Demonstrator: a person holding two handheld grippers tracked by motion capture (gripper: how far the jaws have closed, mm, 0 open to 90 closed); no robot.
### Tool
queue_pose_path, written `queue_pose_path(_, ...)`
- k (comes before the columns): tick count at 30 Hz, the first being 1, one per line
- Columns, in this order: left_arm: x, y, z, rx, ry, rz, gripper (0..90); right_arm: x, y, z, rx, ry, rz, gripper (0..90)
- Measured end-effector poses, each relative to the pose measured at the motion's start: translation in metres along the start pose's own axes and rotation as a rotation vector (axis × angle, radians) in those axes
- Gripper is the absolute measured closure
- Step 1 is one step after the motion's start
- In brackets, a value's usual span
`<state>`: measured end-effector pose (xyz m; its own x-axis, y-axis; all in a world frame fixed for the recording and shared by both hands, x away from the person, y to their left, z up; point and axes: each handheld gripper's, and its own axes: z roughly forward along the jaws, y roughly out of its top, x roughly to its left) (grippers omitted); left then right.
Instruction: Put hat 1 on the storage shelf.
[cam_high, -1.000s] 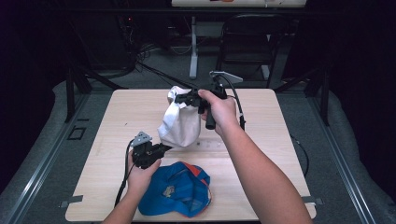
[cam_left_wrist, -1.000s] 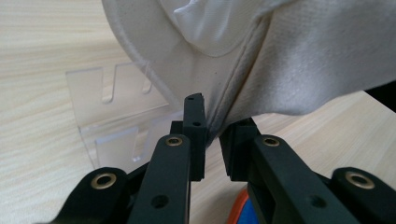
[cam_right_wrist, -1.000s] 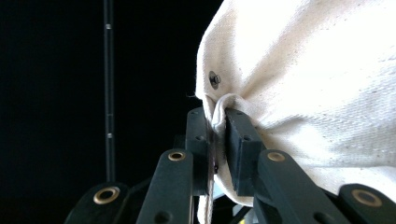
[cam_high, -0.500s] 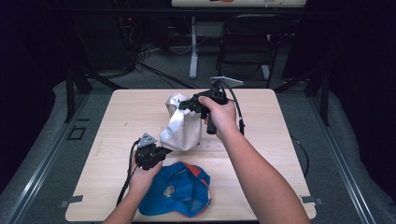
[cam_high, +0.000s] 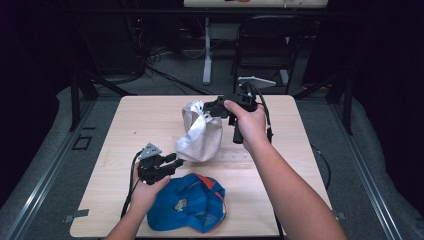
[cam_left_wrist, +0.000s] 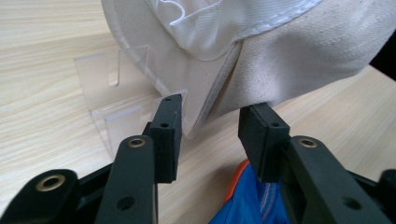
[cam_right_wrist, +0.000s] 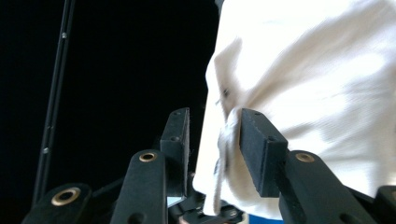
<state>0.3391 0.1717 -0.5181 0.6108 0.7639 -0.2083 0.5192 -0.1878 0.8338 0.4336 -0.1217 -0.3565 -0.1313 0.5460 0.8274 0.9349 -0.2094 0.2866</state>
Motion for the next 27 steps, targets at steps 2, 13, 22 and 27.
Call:
queue_pose_path(2,0.000,-0.001,-0.003,0.003,0.003,-0.002,58.7,0.001,-0.001,-0.005,-0.005,-0.027,-0.021,62.3)
queue_pose_path(13,0.003,-0.012,-0.028,0.024,0.014,0.016,51.7,0.000,-0.028,-0.038,-0.018,-0.098,-0.187,57.9)
queue_pose_path(22,0.022,-0.018,-0.038,0.033,0.047,-0.016,50.4,-0.035,-0.066,-0.050,-0.025,-0.147,-0.290,55.2)
queue_pose_path(27,0.024,-0.019,-0.041,0.052,0.053,-0.011,50.4,-0.063,-0.091,-0.036,-0.004,-0.160,-0.293,55.2)
